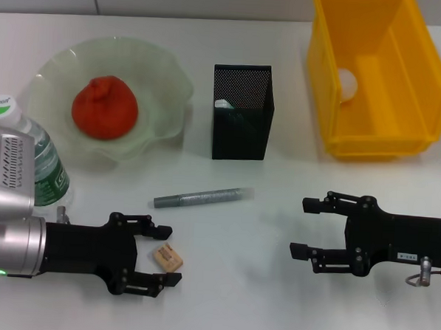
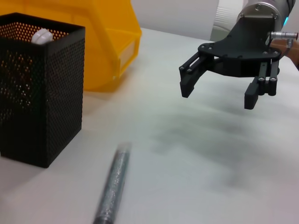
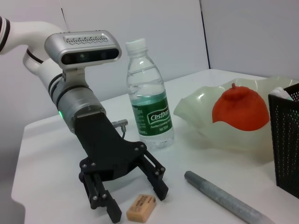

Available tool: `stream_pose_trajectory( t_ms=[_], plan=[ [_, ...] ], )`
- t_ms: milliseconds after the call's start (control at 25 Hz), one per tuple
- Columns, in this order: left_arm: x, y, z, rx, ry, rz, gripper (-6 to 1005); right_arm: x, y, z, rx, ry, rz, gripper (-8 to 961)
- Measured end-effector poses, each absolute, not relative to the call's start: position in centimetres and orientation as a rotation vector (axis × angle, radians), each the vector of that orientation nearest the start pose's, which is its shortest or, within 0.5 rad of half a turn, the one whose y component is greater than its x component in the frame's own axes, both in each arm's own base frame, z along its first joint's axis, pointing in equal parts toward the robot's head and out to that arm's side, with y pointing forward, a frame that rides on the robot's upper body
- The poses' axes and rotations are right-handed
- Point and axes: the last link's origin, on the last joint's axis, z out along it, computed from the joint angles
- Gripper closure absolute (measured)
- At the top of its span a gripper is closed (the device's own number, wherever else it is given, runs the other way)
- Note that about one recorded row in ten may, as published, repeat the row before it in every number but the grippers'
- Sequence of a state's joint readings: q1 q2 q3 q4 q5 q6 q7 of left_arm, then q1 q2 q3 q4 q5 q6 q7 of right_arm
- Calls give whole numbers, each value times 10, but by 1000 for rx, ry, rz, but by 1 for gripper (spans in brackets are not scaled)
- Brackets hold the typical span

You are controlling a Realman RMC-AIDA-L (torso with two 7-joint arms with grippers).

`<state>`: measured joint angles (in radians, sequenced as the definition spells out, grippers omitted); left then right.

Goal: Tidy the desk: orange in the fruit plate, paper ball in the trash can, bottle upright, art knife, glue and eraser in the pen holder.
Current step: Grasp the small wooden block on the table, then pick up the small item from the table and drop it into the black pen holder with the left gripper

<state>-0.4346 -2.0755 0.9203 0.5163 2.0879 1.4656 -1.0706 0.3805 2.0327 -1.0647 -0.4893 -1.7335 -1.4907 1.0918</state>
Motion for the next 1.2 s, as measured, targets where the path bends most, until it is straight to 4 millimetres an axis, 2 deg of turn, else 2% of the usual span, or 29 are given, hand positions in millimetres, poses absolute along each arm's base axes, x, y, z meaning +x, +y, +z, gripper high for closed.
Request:
stream_pose_trajectory(
  t_ms=[240,480,1040,1200],
  plan=[
    [-308,269,-56,-2984,-369,-380,222,297,272,-39,-2826,498,670,129],
    [-309,268,-56,-2979,-352,-374,368,297,273,-39,-2823,499,674,129],
    [-309,269,-56,-2974,-341,-376,539,297,273,-38,-2817,502,682,130],
    [-307,270,-55,-2968,-339,-402,539,297,274,-38,-2816,502,683,130]
  ],
)
